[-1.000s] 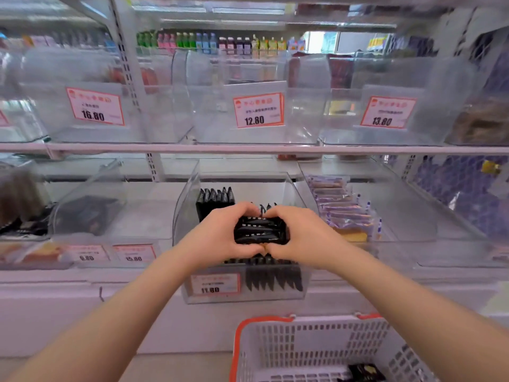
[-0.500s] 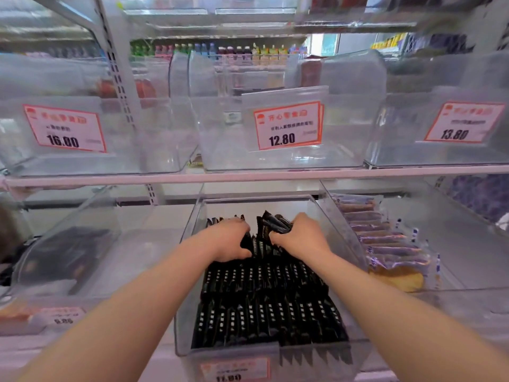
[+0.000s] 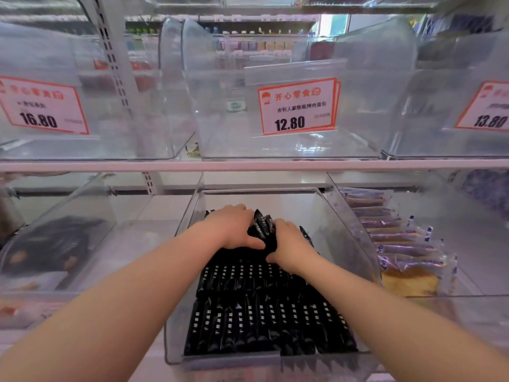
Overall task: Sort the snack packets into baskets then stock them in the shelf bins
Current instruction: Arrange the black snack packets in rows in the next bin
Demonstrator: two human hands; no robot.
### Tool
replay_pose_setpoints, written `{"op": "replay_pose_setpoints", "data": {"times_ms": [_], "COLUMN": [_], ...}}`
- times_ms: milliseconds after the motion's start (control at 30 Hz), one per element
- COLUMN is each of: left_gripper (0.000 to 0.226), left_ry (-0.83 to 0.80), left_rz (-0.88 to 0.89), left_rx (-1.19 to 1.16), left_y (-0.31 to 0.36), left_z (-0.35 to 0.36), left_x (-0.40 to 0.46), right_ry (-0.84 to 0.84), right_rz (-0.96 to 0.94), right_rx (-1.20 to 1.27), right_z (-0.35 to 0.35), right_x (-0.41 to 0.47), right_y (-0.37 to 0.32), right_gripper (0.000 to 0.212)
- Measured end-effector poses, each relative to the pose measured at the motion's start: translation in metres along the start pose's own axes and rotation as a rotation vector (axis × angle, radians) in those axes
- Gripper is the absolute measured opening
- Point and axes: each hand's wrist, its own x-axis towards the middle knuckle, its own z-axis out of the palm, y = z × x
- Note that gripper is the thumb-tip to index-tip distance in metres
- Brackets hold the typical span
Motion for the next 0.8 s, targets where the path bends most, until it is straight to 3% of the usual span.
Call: {"op": "replay_pose_setpoints", "data": {"times_ms": [133,233,367,467,567,800], "left_gripper": [0.049,0.046,0.041,0.043,0.053,0.054], "left_ry": [0.063,0.122,0.062,-0.004,-0.069,-0.071], "left_rz": [-0.037,-0.04,0.037,0.081,0.147,0.177], "left_rx": [0.026,0.009,-0.004,0.02,0.13,0.196], "left_y": [0.002,-0.001,-0.004,-0.008,-0.01,-0.009], "left_z": [0.003,0.005,0.003,0.0,0.004,0.007], "left_x": [0.006,0.006,0.005,0.0,-0.006,-0.009], "right_ry": [0.201,0.294,0.231,0.18,0.111,0.261], "right_rz": [-0.036,-0.151,-0.277,-0.354,-0.356,-0.312], "right_rx": [0.006,-0.101,-0.239,-0.369,-0.325,-0.367], "right_z": [0.012,0.017,0.012,0.007,-0.002,0.01], "right_x": [0.005,0.01,0.013,0.014,0.02,0.02], "right_y": [-0.002,-0.003,0.005,0.008,0.007,0.003], "right_gripper": [0.044,0.047,0.055,0.048,0.037,0.029]}}
